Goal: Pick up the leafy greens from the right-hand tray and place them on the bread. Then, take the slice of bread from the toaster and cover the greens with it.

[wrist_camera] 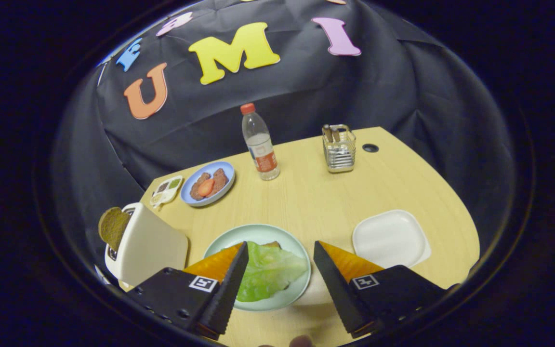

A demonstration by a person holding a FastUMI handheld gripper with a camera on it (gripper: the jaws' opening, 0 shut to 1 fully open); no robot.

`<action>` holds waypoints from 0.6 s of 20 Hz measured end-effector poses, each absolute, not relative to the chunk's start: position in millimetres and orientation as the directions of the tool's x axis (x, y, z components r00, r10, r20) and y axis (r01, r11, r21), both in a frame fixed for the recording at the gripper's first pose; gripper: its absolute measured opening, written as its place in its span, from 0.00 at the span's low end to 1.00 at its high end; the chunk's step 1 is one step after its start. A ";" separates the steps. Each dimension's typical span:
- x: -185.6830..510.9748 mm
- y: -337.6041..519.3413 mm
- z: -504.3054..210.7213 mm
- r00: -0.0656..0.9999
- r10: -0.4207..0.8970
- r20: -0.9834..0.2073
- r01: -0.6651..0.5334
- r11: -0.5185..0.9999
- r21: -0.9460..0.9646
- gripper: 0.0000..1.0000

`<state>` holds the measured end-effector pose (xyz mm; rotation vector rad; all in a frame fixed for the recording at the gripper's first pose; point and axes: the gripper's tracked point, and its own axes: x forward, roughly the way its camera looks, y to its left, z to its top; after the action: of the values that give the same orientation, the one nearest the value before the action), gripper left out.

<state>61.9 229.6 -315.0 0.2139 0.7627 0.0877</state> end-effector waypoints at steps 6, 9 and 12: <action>42.4 233.4 -211.3 0.830 0.119 -0.544 -0.042 0.987 0.152 0.96; 29.2 271.0 -175.9 0.848 0.166 -0.503 -0.113 0.985 0.134 0.96; 20.5 316.6 -149.6 0.858 0.206 -0.470 -0.169 0.978 0.120 0.96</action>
<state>20.5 316.6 -149.6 0.0754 0.5018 0.1970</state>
